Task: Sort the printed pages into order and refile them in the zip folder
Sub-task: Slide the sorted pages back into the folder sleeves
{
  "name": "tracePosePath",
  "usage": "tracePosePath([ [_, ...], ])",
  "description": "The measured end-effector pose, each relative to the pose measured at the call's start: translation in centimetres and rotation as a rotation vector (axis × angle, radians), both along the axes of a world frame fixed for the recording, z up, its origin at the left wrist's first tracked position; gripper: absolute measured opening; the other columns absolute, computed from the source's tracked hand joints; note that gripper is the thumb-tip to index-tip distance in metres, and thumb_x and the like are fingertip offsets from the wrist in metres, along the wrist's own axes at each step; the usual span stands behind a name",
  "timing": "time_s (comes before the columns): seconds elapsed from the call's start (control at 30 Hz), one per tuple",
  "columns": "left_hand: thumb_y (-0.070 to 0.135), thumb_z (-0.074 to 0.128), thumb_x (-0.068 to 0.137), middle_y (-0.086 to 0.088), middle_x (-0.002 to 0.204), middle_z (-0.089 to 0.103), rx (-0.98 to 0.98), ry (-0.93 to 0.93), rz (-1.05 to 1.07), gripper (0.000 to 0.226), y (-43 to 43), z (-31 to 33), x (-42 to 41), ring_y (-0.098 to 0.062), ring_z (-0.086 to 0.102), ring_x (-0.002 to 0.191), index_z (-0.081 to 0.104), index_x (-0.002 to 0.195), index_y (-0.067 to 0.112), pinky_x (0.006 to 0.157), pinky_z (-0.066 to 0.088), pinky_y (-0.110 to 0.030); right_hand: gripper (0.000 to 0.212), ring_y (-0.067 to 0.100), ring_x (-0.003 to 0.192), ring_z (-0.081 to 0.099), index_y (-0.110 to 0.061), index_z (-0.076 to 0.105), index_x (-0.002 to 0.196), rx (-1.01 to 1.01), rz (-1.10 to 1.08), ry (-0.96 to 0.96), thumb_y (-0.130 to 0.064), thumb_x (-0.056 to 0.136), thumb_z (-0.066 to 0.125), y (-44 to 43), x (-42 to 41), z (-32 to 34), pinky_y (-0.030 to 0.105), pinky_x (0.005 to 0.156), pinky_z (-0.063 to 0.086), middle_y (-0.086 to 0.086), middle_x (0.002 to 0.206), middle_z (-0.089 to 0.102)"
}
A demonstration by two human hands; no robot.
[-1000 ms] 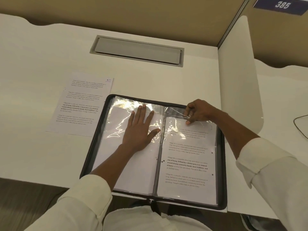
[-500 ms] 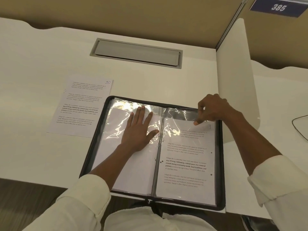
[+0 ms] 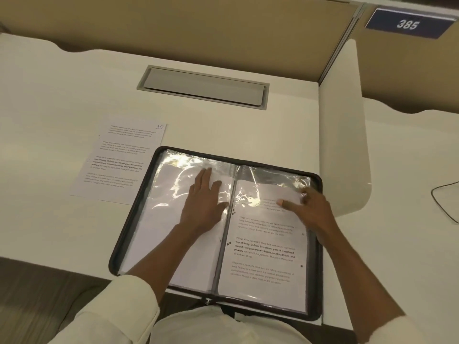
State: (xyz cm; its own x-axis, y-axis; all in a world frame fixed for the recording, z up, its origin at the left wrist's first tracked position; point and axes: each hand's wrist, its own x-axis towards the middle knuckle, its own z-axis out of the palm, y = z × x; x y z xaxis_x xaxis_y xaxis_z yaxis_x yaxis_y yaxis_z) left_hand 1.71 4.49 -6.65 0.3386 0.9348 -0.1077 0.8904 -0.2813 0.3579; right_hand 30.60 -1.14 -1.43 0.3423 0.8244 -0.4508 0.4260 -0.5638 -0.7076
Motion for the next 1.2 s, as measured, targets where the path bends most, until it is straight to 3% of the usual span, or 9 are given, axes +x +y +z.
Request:
tracePosePath([
  [0.1, 0.035, 0.073, 0.095, -0.010, 0.161, 0.038, 0.044, -0.097, -0.014, 0.040, -2.7, 0.6, 1.3, -0.026, 0.027, 0.152, 0.066, 0.129, 0.014, 0.115, 0.043, -0.049, 0.047, 0.009, 0.085, 0.074, -0.030, 0.069, 0.121, -0.021, -0.014, 0.121, -0.043, 0.079, 0.089, -3.6, -0.1, -1.9, 0.023, 0.064, 0.056, -0.005, 0.112, 0.077],
  [0.23, 0.051, 0.068, 0.097, 0.009, 0.128, 0.056, -0.070, -0.318, 0.070, 0.031, -6.1, 1.9, 3.3, -0.007, 0.042, 0.125, 0.066, 0.112, 0.024, 0.100, 0.050, -0.034, 0.050, 0.006, 0.089, 0.077, -0.033, 0.069, 0.122, 0.001, 0.008, 0.340, -0.038, 0.076, 0.087, -7.0, -0.5, -1.3, 0.023, 0.065, 0.061, -0.011, 0.110, 0.079],
  [0.37, 0.083, 0.052, 0.089, 0.019, 0.112, 0.060, -0.269, -0.447, 0.223, 0.055, -8.9, 5.0, 5.4, -0.001, 0.053, 0.109, 0.062, 0.111, 0.033, 0.096, 0.052, -0.036, 0.049, 0.020, 0.108, 0.076, -0.025, 0.069, 0.127, 0.030, 0.137, 0.511, -0.041, 0.083, 0.085, -8.7, -1.4, -0.1, 0.055, 0.097, 0.059, -0.003, 0.120, 0.077],
  [0.47, 0.103, 0.043, 0.070, 0.019, 0.120, 0.065, -0.428, -0.475, 0.344, 0.083, -10.2, 8.9, 6.5, -0.003, 0.060, 0.111, 0.062, 0.116, 0.036, 0.098, 0.055, -0.040, 0.048, 0.033, 0.121, 0.069, -0.019, 0.070, 0.131, 0.138, 0.188, 0.707, -0.044, 0.090, 0.075, -8.8, -3.0, 1.1, 0.050, 0.095, 0.059, 0.009, 0.131, 0.072],
  [0.67, 0.097, 0.061, 0.062, 0.017, 0.127, 0.067, -0.478, -0.350, 0.396, 0.092, -10.2, 14.7, 4.9, -0.012, 0.067, 0.110, 0.059, 0.132, 0.037, 0.097, 0.056, -0.042, 0.096, 0.029, 0.141, 0.055, -0.013, 0.044, 0.156, 0.225, 0.403, 0.786, -0.076, 0.087, 0.064, -8.1, -7.0, 2.3, 0.045, 0.106, 0.054, 0.006, 0.154, 0.055],
  [0.83, 0.046, 0.068, 0.097, 0.003, 0.117, 0.070, -0.354, -0.069, 0.515, 0.035, -8.5, 15.2, -0.1, -0.021, 0.067, 0.103, 0.070, 0.125, 0.026, 0.093, 0.057, -0.044, 0.091, 0.017, 0.141, 0.053, -0.027, 0.051, 0.154, 0.243, 0.577, 0.685, -0.084, 0.083, 0.058, -7.4, -9.8, 1.9, 0.038, 0.107, 0.053, -0.007, 0.155, 0.053],
  [0.97, 0.046, 0.065, 0.099, -0.003, 0.114, 0.070, -0.215, 0.146, 0.635, 0.034, -7.4, 14.7, -4.1, -0.024, 0.066, 0.096, 0.067, 0.121, 0.019, 0.077, 0.051, -0.033, 0.085, 0.002, 0.130, 0.055, -0.050, 0.053, 0.147, 0.197, 0.681, 0.604, -0.091, 0.073, 0.062, -6.8, -11.4, 1.2, 0.027, 0.102, 0.054, -0.025, 0.154, 0.046],
  [1.03, 0.045, 0.065, 0.100, -0.005, 0.115, 0.070, -0.167, 0.182, 0.694, 0.036, -7.1, 13.9, -5.7, -0.028, 0.068, 0.099, 0.067, 0.123, 0.017, 0.075, 0.048, -0.033, 0.081, -0.004, 0.136, 0.046, -0.057, 0.048, 0.146, 0.201, 0.766, 0.472, -0.090, 0.074, 0.062, -6.6, -12.2, 0.5, 0.033, 0.112, 0.047, -0.029, 0.155, 0.041],
  [1.2, 0.047, 0.067, 0.100, -0.004, 0.100, 0.073, -0.078, 0.199, 0.790, 0.032, -6.9, 9.9, -9.0, -0.025, 0.067, 0.084, 0.073, 0.112, 0.018, 0.068, 0.045, -0.030, 0.101, 0.005, 0.159, 0.006, -0.046, 0.031, 0.160, 0.172, 1.031, 0.041, -0.099, 0.075, 0.046, -6.4, -13.6, -2.5, 0.049, 0.129, 0.021, -0.023, 0.171, 0.015],
])
